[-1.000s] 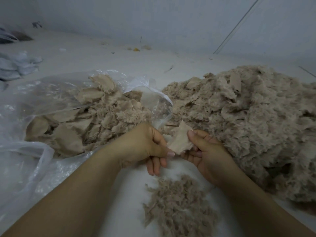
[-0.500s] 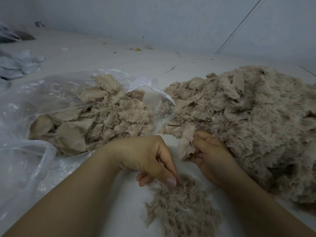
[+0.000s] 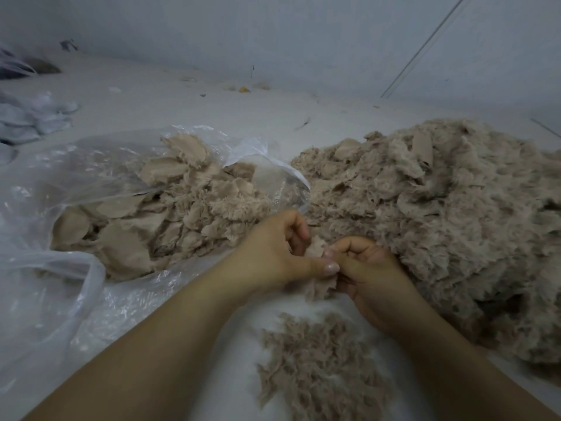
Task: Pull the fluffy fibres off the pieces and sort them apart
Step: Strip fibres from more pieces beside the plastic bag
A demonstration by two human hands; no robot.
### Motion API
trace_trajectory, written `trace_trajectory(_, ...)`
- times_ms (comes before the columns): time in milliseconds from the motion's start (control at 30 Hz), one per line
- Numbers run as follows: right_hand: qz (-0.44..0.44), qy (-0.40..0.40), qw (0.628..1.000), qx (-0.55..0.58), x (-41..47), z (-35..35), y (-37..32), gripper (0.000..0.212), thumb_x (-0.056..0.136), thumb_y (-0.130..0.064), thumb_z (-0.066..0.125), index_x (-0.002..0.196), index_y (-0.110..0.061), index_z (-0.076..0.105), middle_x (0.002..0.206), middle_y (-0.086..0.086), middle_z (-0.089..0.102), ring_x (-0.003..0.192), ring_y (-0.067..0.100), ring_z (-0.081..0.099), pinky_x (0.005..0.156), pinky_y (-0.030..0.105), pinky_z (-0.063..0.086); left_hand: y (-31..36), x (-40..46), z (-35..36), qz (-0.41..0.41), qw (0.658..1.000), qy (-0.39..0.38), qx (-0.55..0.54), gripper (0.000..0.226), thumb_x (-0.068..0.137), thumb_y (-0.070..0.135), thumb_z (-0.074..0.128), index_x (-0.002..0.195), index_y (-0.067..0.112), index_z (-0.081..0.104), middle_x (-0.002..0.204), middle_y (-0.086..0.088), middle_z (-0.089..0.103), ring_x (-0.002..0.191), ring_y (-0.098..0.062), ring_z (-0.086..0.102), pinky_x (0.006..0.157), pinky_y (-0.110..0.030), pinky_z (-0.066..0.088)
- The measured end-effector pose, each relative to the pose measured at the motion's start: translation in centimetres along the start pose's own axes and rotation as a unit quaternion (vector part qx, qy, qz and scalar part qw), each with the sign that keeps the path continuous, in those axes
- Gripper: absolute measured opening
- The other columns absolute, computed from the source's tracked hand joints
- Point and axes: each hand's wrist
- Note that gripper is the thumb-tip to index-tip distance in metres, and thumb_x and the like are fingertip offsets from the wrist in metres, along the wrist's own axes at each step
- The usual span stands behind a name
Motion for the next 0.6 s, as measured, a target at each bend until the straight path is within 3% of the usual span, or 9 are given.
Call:
trace_trajectory(67, -0.001, 0.004, 1.0, -0.005, 0.1, -0.1, 0.1, 0.008, 0.069, -0.023, 0.07, 0.061, -0.02, 0.071, 0.065, 0.007, 0.068, 0.059, 0.016, 0.065, 0.054, 0.026, 0.055, 0.0, -0.1, 1.0, 0.013, 1.0, 0.004, 0.009, 0.037, 0.068, 0.022, 0.088, 0.087, 0.007, 0.059, 0.071, -0.016, 0.06, 0.05, -0.013, 0.05, 0.044, -0.028, 0.043)
trace_trajectory(133, -0.002, 0.011, 1.0, 0.008, 0.2, -0.2, 0.2, 0.01, 0.071, -0.021, 0.068, 0.061, -0.02, 0.07, 0.067, 0.007, 0.068, 0.062, 0.019, 0.065, 0.057, 0.027, 0.056, 0.1, 0.1, 1.5, 0.004, 0.998, 0.027, -0.048, 0.028, 0.079, 0.017, 0.079, 0.079, -0.003, 0.06, 0.058, -0.018, 0.056, 0.043, -0.017, 0.048, 0.041, -0.027, 0.042)
trace_trajectory(267, 0.007, 0.014, 0.999, 0.052, 0.2, -0.1, 0.2, 0.011, 0.074, -0.019, 0.066, 0.065, -0.015, 0.072, 0.08, 0.014, 0.072, 0.074, 0.022, 0.07, 0.07, 0.031, 0.061, -0.1, 0.4, 1.1, -0.087, 0.978, 0.055, -0.182, 0.029, 0.094, 0.016, 0.062, 0.075, -0.006, 0.063, 0.058, -0.018, 0.056, 0.04, -0.021, 0.049, 0.037, -0.024, 0.041)
trace_trajectory(367, 0.013, 0.029, 0.998, 0.058, 0.2, 0.0, 0.1, 0.01, 0.073, -0.02, 0.064, 0.071, -0.011, 0.067, 0.076, 0.01, 0.071, 0.07, 0.02, 0.068, 0.067, 0.029, 0.059, 0.0, 0.4, 1.0, -0.124, 0.964, 0.052, -0.229, 0.031, 0.096, 0.012, 0.052, 0.08, -0.013, 0.06, 0.056, -0.019, 0.053, 0.037, -0.025, 0.047, 0.036, -0.024, 0.037)
trace_trajectory(500, 0.017, 0.036, 0.996, 0.076, 0.3, 0.0, 0.0, 0.011, 0.074, -0.017, 0.064, 0.08, -0.007, 0.062, 0.077, 0.01, 0.072, 0.07, 0.018, 0.07, 0.063, 0.027, 0.059, 0.0, 0.5, 0.9, -0.104, 0.968, 0.038, -0.226, 0.034, 0.095, 0.031, 0.059, 0.075, 0.003, 0.061, 0.052, -0.015, 0.053, 0.036, -0.024, 0.046, 0.038, -0.023, 0.034)
trace_trajectory(600, 0.017, 0.034, 0.998, 0.053, 0.2, -0.1, 0.0, 0.01, 0.073, -0.018, 0.064, 0.077, -0.01, 0.061, 0.073, 0.008, 0.072, 0.066, 0.017, 0.07, 0.056, 0.027, 0.057, 0.0, 0.3, 0.9, -0.073, 0.982, 0.029, -0.171, 0.027, 0.094, 0.016, 0.062, 0.074, -0.002, 0.061, 0.048, -0.013, 0.055, 0.033, -0.018, 0.045, 0.035, -0.02, 0.033)
Point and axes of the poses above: each hand's wrist, its own x-axis towards the middle knuckle, its own z-axis out of the palm, y = z × x
